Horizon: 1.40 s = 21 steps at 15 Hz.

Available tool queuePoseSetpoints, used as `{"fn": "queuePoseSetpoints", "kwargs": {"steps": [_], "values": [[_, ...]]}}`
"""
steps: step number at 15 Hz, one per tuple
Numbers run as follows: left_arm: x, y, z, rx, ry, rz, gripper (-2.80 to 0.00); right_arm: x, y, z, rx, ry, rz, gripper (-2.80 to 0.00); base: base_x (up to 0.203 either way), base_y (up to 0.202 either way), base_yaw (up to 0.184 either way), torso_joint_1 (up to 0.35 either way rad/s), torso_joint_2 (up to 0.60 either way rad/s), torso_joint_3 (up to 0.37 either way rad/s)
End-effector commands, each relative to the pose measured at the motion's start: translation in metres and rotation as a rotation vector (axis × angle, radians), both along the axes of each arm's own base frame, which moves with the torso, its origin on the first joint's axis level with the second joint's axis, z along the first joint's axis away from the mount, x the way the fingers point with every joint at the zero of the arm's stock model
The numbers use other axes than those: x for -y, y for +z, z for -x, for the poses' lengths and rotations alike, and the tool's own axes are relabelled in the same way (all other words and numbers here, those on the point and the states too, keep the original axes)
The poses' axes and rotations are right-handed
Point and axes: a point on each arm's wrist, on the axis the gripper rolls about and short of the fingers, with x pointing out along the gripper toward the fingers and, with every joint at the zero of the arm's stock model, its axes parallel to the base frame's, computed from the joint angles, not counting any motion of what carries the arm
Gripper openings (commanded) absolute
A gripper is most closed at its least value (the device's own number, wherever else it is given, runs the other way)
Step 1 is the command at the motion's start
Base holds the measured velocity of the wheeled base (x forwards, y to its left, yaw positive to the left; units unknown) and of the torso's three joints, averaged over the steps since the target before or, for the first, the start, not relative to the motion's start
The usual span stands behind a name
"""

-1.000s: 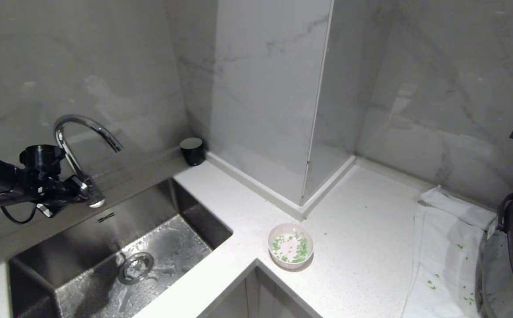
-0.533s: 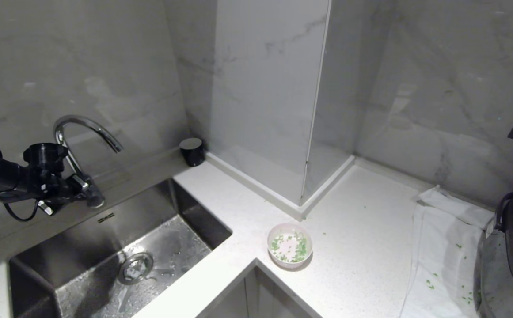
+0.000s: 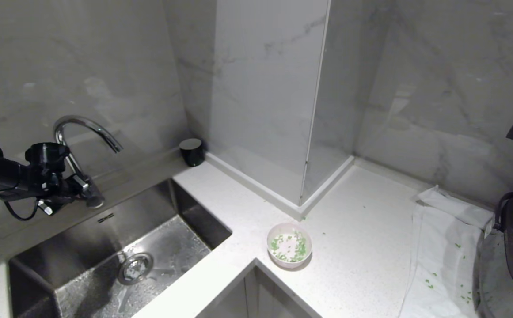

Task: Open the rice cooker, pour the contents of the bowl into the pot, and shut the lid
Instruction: Turn off the tap, then pick up the bowl on the table

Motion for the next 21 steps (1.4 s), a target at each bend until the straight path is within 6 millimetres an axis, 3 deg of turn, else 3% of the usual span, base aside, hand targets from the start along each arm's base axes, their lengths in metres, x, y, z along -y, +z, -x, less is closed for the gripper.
{"fn": "queuePoseSetpoints", "kwargs": {"steps": [1,5,9,12,15,21], "values": [[0.010,0.012,0.012,-0.018,-0.043,0.044,-2.80,0.000,0.000,0.000,-0.001,0.001,0.001,-2.80,0.000,0.000,0.000,0.000,0.00,0.000],[0.033,0.034,0.036,0.017,-0.190,0.145,-2.80,0.000,0.000,0.000,-0.001,0.001,0.000,-2.80,0.000,0.000,0.000,0.000,0.00,0.000],[0.038,0.027,0.039,-0.012,-0.200,0.159,-2.80,0.000,0.000,0.000,-0.001,0.001,0.001,-2.80,0.000,0.000,0.000,0.000,0.00,0.000],[0.054,0.028,0.050,-0.035,-0.239,0.172,-2.80,0.000,0.000,0.000,-0.001,0.001,0.001,-2.80,0.000,0.000,0.000,0.000,0.00,0.000],[0.084,0.036,0.074,-0.066,-0.393,0.182,-2.80,0.000,0.000,0.000,-0.001,0.001,0.001,-2.80,0.000,0.000,0.000,0.000,0.00,0.000],[0.170,0.076,0.130,0.011,-0.812,0.082,-2.80,0.000,0.000,0.000,-0.001,0.001,-0.001,-2.80,0.000,0.000,0.000,0.000,0.00,0.000]]}}
